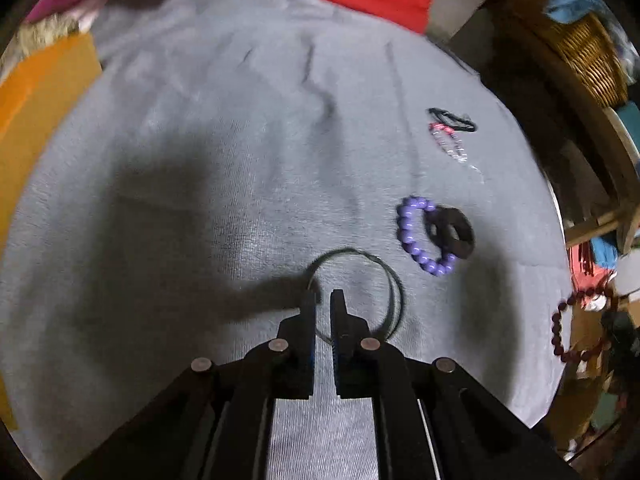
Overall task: Organize jewelry
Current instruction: 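Lift the silver bangle with the left tool while the right tool lifts the red bead bracelet, then carry the silver bangle and red bead bracelet toward the orange tray with both tools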
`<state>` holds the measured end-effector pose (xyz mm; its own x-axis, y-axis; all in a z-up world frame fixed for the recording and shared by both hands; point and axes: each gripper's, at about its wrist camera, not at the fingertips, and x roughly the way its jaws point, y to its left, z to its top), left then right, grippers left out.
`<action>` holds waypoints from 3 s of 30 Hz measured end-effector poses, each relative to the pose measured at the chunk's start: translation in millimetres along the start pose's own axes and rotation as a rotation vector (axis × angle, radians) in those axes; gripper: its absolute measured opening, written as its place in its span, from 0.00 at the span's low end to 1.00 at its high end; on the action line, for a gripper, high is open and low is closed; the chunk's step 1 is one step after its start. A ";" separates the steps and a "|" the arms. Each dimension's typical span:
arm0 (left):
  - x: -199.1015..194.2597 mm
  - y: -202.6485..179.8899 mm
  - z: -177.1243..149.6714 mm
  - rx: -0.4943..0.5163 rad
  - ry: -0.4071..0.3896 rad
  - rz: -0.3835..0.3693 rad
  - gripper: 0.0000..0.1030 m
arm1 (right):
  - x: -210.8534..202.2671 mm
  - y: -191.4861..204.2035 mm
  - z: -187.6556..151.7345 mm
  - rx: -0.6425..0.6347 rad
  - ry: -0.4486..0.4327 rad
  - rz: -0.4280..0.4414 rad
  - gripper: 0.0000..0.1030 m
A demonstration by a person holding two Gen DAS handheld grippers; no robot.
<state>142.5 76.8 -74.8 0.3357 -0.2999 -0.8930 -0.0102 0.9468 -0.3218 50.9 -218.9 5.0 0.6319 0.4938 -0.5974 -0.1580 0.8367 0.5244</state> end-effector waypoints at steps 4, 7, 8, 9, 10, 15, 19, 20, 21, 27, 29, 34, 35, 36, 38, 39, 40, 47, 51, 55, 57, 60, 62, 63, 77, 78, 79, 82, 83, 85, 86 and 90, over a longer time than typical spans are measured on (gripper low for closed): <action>-6.8 -8.0 5.6 0.002 0.027 -0.052 0.17 | 7.6 -13.9 -1.0 0.026 0.011 0.009 0.10; -17.5 -20.8 5.3 0.044 -0.028 -0.008 0.72 | 11.6 -22.9 -2.5 0.045 0.015 0.010 0.10; -18.2 -22.0 2.9 0.057 -0.046 0.023 0.72 | 12.1 -24.7 -2.6 0.050 0.016 0.012 0.10; -18.7 -23.1 2.6 0.068 -0.053 0.047 0.72 | 11.8 -25.6 -2.6 0.053 0.014 0.015 0.10; -17.9 -22.7 2.3 0.073 -0.047 0.062 0.72 | 11.2 -25.9 -2.8 0.053 0.013 0.017 0.10; -1.2 -23.4 -3.6 0.084 0.027 0.135 0.39 | 8.8 -23.2 -1.5 0.048 0.004 0.026 0.10; 18.8 -20.0 -3.5 0.063 0.103 0.169 0.28 | 7.2 -22.2 -2.1 0.048 0.002 0.027 0.10; 18.8 -23.0 -3.1 0.072 0.105 0.184 0.28 | 6.4 -22.3 -2.5 0.048 0.001 0.027 0.10; 19.8 -25.4 -2.5 0.079 0.105 0.198 0.17 | 5.6 -22.9 -2.8 0.049 0.000 0.026 0.10; 19.0 -28.2 -1.3 0.076 0.102 0.198 0.01 | 4.9 -24.3 -3.5 0.055 -0.001 0.025 0.10; 13.9 -28.1 -1.0 0.070 0.090 0.184 0.01 | 4.7 -23.6 -3.1 0.053 -0.002 0.026 0.10; -13.3 -29.0 -7.4 0.066 0.045 0.136 0.01 | 4.5 -18.5 -2.6 0.043 -0.004 0.029 0.10; -18.7 -30.3 -8.0 0.066 0.035 0.125 0.01 | 4.4 -16.6 -2.4 0.040 -0.005 0.029 0.10; -24.8 -31.5 -9.0 0.066 0.022 0.120 0.02 | 4.5 -14.4 -2.2 0.037 -0.004 0.031 0.10; -35.1 -32.8 -11.5 0.064 0.002 0.113 0.02 | 5.0 -9.9 -1.5 0.029 -0.003 0.033 0.10; -42.0 -28.9 -13.1 0.061 -0.007 0.112 0.01 | 5.7 -7.0 -1.4 0.024 -0.001 0.035 0.10; -48.5 -26.1 -14.6 0.058 -0.019 0.111 0.02 | 6.6 -4.2 -1.3 0.018 0.001 0.037 0.10; -81.2 -8.7 -31.2 0.024 -0.098 0.131 0.02 | 14.4 22.4 -0.4 -0.023 0.014 0.055 0.10; -96.3 4.2 -40.6 0.003 -0.125 0.138 0.02 | 18.9 39.5 0.4 -0.051 0.022 0.069 0.10; -108.5 13.8 -48.0 -0.013 -0.150 0.156 0.02 | 22.4 58.0 0.3 -0.081 0.029 0.083 0.10; -115.6 20.3 -51.6 -0.023 -0.158 0.156 0.02 | 24.2 67.2 0.5 -0.095 0.032 0.090 0.10; -123.1 28.4 -55.4 -0.040 -0.170 0.160 0.02 | 28.9 80.3 1.4 -0.117 0.040 0.102 0.10; -128.5 35.2 -57.6 -0.052 -0.178 0.163 0.02 | 32.4 88.5 2.0 -0.128 0.044 0.109 0.10; -131.9 39.5 -58.5 -0.060 -0.184 0.167 0.02 | 34.3 93.0 2.0 -0.134 0.047 0.113 0.10; -179.4 90.1 -62.4 -0.149 -0.272 0.213 0.02 | 68.4 166.9 1.2 -0.242 0.093 0.185 0.10; -183.7 95.3 -62.6 -0.159 -0.279 0.219 0.02 | 71.0 172.5 1.1 -0.249 0.096 0.192 0.10; -187.1 99.5 -63.4 -0.166 -0.285 0.225 0.02 | 73.7 178.4 0.9 -0.255 0.097 0.198 0.10; -197.7 116.9 -65.1 -0.199 -0.303 0.242 0.02 | 85.2 199.2 1.0 -0.280 0.107 0.222 0.10; -200.2 121.4 -65.6 -0.208 -0.308 0.250 0.02 | 88.9 204.6 1.1 -0.286 0.110 0.226 0.10; -205.5 131.3 -67.7 -0.230 -0.315 0.261 0.02 | 99.4 217.4 0.9 -0.297 0.123 0.241 0.10; -208.7 138.0 -69.2 -0.244 -0.321 0.272 0.02 | 103.6 222.7 1.0 -0.304 0.128 0.246 0.10; -217.2 158.0 -73.6 -0.284 -0.336 0.305 0.02 | 122.9 252.3 1.1 -0.346 0.151 0.272 0.10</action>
<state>-1.3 282.9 45.1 0.5601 0.0819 -0.8243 -0.3929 0.9023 -0.1774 89.5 52.6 64.5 0.4188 0.7139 -0.5612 -0.5626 0.6891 0.4567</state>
